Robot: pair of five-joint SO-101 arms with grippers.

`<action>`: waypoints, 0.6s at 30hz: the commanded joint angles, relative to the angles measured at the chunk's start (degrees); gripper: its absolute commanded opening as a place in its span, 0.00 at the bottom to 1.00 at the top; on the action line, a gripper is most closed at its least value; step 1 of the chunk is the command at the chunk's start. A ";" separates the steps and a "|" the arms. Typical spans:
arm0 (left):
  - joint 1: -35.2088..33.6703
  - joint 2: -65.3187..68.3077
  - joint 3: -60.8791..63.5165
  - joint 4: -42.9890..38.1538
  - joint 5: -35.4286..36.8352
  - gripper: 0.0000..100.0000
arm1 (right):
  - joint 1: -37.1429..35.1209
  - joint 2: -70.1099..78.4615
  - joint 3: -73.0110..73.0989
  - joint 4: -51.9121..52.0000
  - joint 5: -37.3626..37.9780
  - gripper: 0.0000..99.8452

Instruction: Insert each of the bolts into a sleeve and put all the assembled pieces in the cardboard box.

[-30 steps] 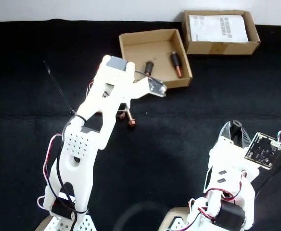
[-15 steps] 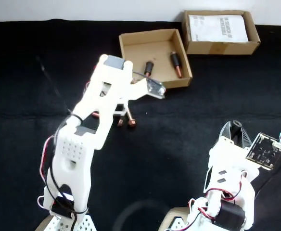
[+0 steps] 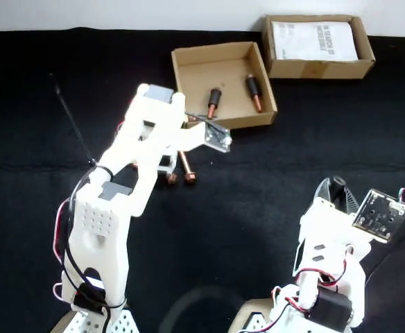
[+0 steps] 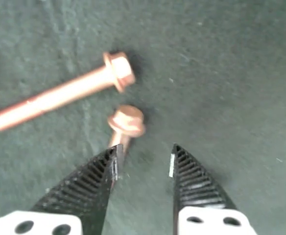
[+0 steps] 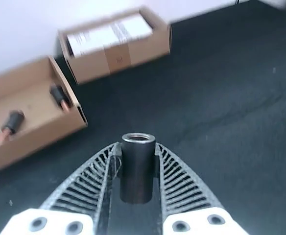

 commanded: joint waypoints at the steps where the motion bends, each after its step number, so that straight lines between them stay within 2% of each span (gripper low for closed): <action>1: 0.66 0.40 -1.71 -1.23 -1.67 0.16 | 0.66 -0.57 0.40 -1.10 -0.35 0.01; 14: 0.92 4.79 -3.74 -1.41 -1.67 0.16 | 0.66 -0.66 0.57 -1.10 1.93 0.01; 18: 0.84 7.60 -9.01 -1.58 -1.32 0.16 | 0.66 -0.66 0.57 -1.10 1.93 0.01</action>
